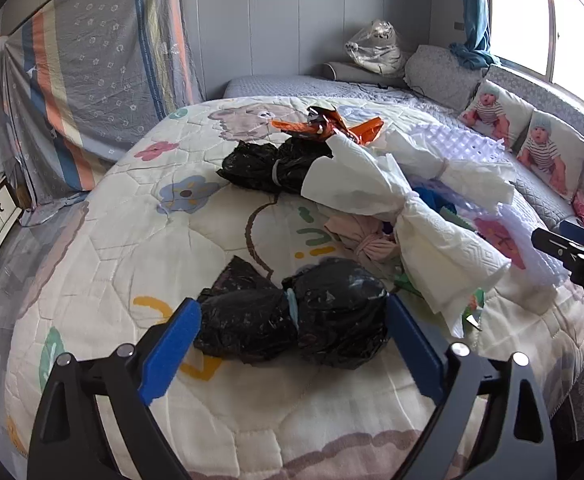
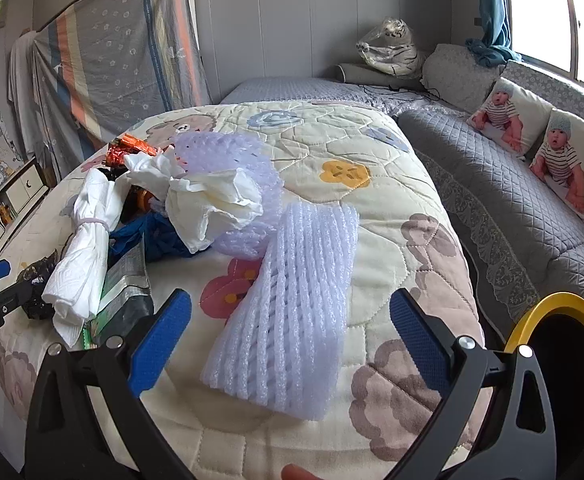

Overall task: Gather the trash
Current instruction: 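Close the right gripper on the white foam mesh sleeve while the left gripper grasps a black bag, then carry the foam sleeve and black bag over the yellow-rimmed bin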

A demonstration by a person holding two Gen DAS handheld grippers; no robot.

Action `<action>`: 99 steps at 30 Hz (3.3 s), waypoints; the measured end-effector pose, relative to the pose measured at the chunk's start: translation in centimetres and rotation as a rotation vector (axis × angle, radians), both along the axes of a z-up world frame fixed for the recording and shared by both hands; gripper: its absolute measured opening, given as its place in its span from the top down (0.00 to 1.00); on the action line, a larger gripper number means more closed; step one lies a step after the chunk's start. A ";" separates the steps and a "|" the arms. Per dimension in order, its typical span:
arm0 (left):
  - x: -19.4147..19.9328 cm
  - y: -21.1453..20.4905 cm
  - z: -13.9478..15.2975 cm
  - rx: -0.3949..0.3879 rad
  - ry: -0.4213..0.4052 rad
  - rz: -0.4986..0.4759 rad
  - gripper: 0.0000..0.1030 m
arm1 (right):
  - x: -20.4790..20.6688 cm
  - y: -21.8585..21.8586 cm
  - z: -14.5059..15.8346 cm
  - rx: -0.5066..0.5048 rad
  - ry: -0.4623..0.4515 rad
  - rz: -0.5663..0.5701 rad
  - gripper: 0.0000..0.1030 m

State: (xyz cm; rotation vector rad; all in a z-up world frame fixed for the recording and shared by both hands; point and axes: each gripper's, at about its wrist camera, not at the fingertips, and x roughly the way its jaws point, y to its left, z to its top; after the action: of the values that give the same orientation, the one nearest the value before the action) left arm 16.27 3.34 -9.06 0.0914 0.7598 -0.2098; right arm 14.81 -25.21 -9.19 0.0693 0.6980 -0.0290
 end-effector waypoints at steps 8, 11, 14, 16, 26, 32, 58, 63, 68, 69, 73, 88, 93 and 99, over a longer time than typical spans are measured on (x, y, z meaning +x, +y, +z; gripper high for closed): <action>1.8 -0.2 -0.8 -0.021 0.050 -0.020 0.35 | 2.3 -0.9 -2.4 0.012 0.111 -0.020 0.30; 2.4 -0.2 -0.8 -0.037 0.060 -0.024 0.43 | 2.6 -1.2 -2.9 0.033 0.129 -0.018 0.33; 2.6 -0.2 -0.9 -0.044 0.065 -0.028 0.52 | 2.4 -1.3 -2.7 0.040 0.128 -0.015 0.50; 2.5 -0.1 -0.7 -0.053 0.056 -0.036 0.59 | 2.4 -1.4 -2.6 0.055 0.132 -0.005 0.57; 1.7 0.1 -0.4 -0.069 0.030 -0.059 0.83 | 1.3 -0.6 -2.1 0.057 0.138 0.049 0.76; 0.7 1.7 0.8 -0.141 0.008 -0.061 0.84 | -0.1 -0.7 -1.0 0.073 0.116 0.063 0.76; -1.7 -7.2 7.4 -0.246 -0.091 -0.292 0.84 | -6.8 -7.1 5.1 0.052 -0.054 -0.047 0.76; -1.7 -12.2 7.8 -0.227 -0.076 -0.401 0.84 | -8.3 -10.5 5.2 0.039 -0.065 -0.136 0.76; -1.9 -17.4 8.2 -0.217 -0.073 -0.512 0.84 | -10.4 -14.6 4.8 0.034 -0.056 -0.254 0.76; -1.9 -18.7 8.2 -0.216 -0.070 -0.539 0.84 | -10.7 -15.3 4.6 0.033 -0.053 -0.273 0.76; -1.8 -22.8 7.7 -0.211 -0.044 -0.612 0.83 | -12.4 -18.2 3.7 0.030 -0.030 -0.356 0.75; -4.4 -37.0 4.6 -0.223 0.025 -0.866 0.83 | -15.6 -22.4 0.1 0.026 0.060 -0.473 0.75; -4.1 -39.7 3.2 -0.226 0.084 -0.876 0.83 | -16.5 -23.2 -1.0 0.043 0.085 -0.500 0.75; -4.4 -41.9 1.7 -0.204 0.112 -0.873 0.83 | -17.2 -24.1 -2.1 0.056 0.116 -0.523 0.75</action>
State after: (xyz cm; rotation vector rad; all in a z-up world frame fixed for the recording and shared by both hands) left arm 11.90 -38.52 -7.32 0.2158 0.7679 -1.1267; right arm -2.43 -49.35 -11.29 0.3047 0.7816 -0.5178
